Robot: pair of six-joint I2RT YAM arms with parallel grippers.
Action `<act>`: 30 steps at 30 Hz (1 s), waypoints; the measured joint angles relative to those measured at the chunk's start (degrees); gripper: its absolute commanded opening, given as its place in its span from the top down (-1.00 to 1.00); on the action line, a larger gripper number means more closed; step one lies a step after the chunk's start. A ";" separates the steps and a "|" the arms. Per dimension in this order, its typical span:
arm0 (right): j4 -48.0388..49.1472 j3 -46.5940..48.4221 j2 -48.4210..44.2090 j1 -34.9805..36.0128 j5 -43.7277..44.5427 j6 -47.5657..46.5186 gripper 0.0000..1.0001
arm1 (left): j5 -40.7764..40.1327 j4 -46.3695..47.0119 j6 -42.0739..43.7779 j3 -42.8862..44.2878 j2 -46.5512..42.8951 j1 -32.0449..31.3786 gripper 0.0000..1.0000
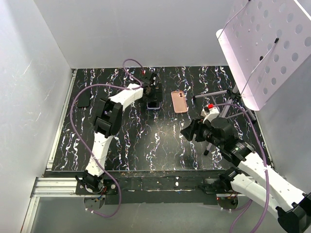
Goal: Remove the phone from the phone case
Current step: Pick up the phone at the center of the board.
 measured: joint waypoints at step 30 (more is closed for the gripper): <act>0.26 -0.74 3.96 0.00 -0.04 3.37 -0.37 | -2.03 -2.43 5.33 -38.27 -26.10 -5.16 -0.86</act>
